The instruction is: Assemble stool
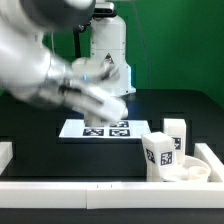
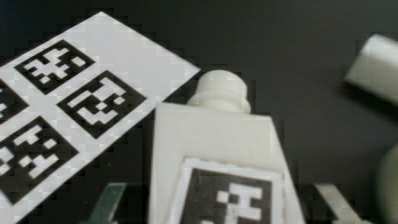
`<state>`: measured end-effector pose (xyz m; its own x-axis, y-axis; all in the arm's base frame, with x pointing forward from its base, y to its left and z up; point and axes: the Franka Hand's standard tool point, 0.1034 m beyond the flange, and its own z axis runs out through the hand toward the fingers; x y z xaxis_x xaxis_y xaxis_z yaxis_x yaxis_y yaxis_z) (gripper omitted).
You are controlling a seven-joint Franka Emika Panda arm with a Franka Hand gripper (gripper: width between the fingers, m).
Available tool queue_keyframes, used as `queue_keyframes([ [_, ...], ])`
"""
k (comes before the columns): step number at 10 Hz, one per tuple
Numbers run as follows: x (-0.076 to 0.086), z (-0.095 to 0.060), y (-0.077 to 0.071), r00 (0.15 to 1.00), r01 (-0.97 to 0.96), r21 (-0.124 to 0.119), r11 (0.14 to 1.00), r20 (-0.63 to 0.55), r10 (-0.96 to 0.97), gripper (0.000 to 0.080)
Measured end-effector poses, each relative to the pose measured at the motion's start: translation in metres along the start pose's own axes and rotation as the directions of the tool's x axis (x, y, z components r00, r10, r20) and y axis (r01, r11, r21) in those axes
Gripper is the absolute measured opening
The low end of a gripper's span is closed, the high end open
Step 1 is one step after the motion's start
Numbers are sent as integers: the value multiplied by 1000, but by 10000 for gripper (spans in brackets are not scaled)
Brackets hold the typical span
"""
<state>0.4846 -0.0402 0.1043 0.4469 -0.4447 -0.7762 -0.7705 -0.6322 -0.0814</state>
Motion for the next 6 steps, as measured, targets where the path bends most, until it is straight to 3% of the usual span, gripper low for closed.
queue_keyframes([
  [1,3,-7,-9,996,26,-10,1000,-88,-26,317],
  [3,7,-1,-10,974,34,4,999,-223,-32,317],
  [4,3,-6,-18,953,48,-5,999,-301,-47,317],
  [5,-13,-15,-32,930,71,-73,995,-355,-92,318],
  [6,-28,-25,-51,909,90,-94,991,-399,-121,318],
])
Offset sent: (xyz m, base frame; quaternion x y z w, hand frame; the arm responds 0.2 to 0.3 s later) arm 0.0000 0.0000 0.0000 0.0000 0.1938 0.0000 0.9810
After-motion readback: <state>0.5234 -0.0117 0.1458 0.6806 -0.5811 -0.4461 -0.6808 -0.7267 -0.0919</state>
